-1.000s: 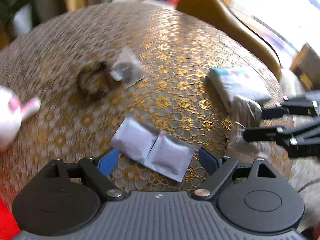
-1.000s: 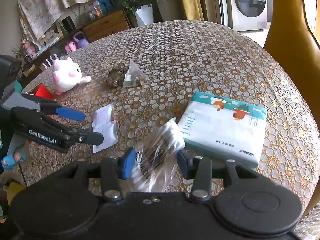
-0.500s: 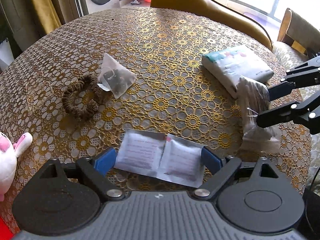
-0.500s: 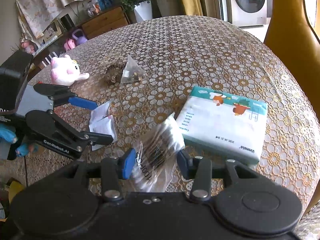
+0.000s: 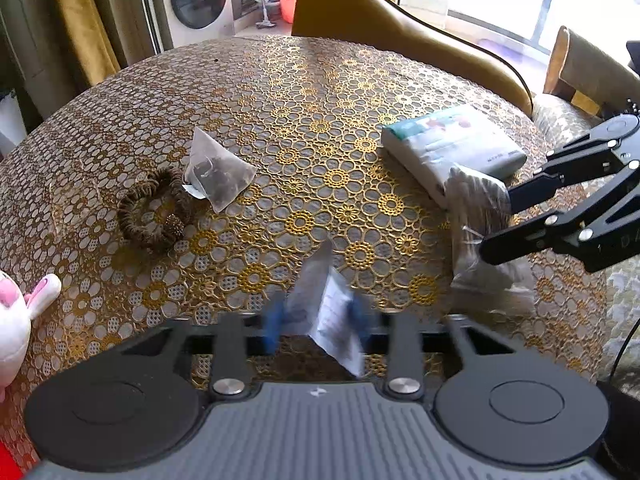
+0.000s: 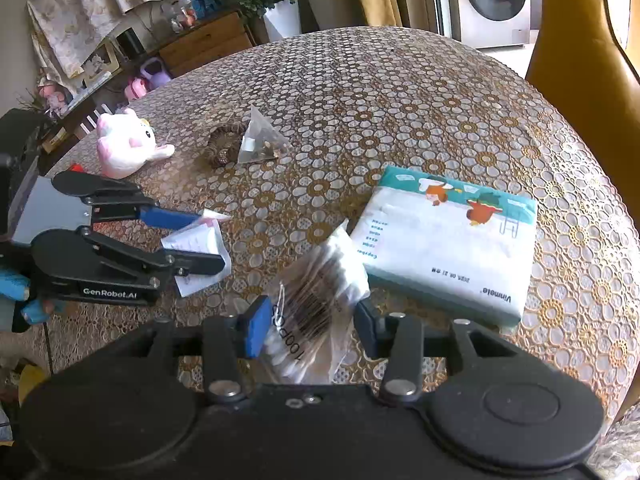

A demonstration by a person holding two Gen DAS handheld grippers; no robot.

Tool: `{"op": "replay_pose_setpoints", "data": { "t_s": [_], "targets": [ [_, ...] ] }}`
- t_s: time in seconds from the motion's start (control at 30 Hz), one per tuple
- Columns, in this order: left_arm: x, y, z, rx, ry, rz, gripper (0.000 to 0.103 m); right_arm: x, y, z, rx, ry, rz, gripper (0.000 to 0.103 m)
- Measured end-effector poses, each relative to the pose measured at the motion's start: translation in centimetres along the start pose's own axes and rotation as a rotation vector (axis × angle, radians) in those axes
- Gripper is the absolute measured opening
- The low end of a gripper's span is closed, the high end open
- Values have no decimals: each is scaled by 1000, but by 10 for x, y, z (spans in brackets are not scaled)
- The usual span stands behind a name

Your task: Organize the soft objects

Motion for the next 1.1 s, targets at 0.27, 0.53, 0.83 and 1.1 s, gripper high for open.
{"op": "replay_pose_setpoints", "data": {
  "t_s": [0.27, 0.53, 0.83, 1.1],
  "targets": [
    [5, -14, -2, 11, -83, 6, 15, -9, -3, 0, 14, -17, -11, 39],
    [-4, -31, -10, 11, -171, 43, 8, -37, -12, 1, 33, -61, -6, 38],
    [-14, -51, -19, 33, -226, 54, 7, -51, -20, -5, 37, -50, -28, 38],
    [-45, -89, -32, 48, -299, 99, 6, -77, -26, 2, 53, -79, -13, 38]
  ]
}}
Point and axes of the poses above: each gripper's, at about its wrist camera, not at the fingertips, and y roughly the way its jaws point, x to its right, z to its top, the point moved 3 cm from there along y, roughly the way its jaws point, and after that the axes turned 12 degrees about z, right-handed, at the moved point
